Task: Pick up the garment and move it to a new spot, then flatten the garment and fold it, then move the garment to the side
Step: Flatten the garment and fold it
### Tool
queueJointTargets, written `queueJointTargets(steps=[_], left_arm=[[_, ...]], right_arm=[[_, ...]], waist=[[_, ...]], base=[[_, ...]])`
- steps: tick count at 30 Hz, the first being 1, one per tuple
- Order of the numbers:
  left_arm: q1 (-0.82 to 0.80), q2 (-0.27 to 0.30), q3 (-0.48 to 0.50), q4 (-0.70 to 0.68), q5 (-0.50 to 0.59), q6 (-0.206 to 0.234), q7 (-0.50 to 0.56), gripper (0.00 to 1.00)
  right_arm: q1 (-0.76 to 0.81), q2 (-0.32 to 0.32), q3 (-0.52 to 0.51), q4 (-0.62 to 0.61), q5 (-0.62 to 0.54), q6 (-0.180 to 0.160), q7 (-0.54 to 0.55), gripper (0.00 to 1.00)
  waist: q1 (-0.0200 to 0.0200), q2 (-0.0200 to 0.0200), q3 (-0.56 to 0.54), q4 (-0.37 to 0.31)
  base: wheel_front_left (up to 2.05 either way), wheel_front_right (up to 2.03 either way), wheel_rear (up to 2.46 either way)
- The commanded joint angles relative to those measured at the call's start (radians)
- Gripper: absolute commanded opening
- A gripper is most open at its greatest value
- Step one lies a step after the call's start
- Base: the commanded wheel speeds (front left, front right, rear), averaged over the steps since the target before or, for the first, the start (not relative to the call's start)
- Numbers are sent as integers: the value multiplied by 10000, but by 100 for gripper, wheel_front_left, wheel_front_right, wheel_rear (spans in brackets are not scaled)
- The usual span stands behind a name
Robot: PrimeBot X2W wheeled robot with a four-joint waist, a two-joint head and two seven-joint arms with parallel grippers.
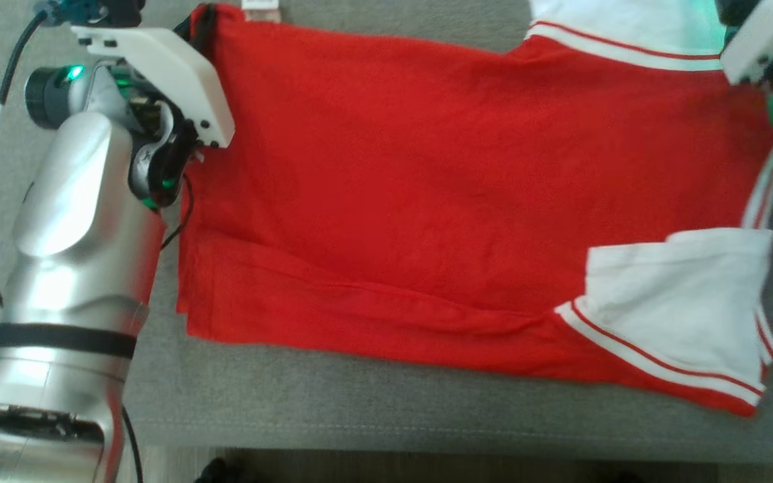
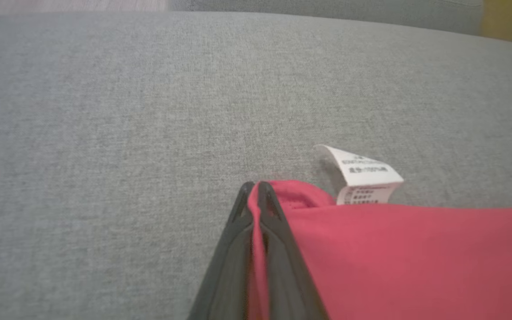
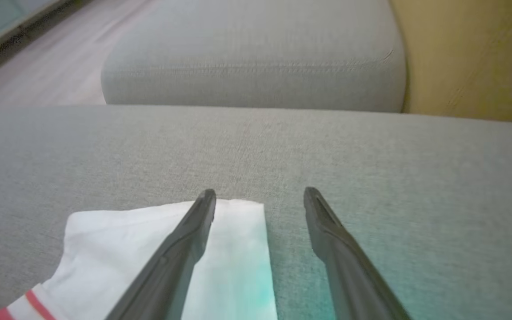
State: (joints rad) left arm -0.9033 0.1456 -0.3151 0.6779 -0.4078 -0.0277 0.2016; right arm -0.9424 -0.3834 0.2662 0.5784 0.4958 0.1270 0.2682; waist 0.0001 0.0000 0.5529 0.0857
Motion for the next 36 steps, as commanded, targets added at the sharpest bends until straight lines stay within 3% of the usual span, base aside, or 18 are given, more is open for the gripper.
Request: queueJointTargets(steps=[1,9,10,11,12,25,36], left_arm=[[-349,353,209,-268,-49,2,-87,0],[-477,216,75,215,-133,-144,-322,0],[-494,215,67,273,-142,-154,-350,0],[-506,214,62,336,-154,-163,-381,0],[-514,210,58,399,-168,-172,-412,0],[-70,361,308,957,-584,-260,-1075,0],[1173,612,867,111,-1324,-313,-1548,0]], right_arm=[[-137,-103,149,-188,91,37,62,100],[-1413,-248,1710,1540,473,37,1131,100],[-1505,-258,1900,1710,541,37,1320,77],[-1577,-277,2073,1850,598,37,1485,35],[-1642,-294,2215,1931,667,37,1566,0],[-1028,-641,2375,1133,1925,37,-1018,0],[812,-939,2588,-247,2657,37,-1999,0]], waist=[[-1,0,177,180],[-1,0,233,311],[-1,0,228,314],[-1,0,205,317],[-1,0,173,321],[-1,0,-1262,81],[-1,0,-2340,-294]], base=[[0,0,0],[0,0,0],[0,0,0],[0,0,0],[0,0,0],[0,0,0],[0,0,0]])
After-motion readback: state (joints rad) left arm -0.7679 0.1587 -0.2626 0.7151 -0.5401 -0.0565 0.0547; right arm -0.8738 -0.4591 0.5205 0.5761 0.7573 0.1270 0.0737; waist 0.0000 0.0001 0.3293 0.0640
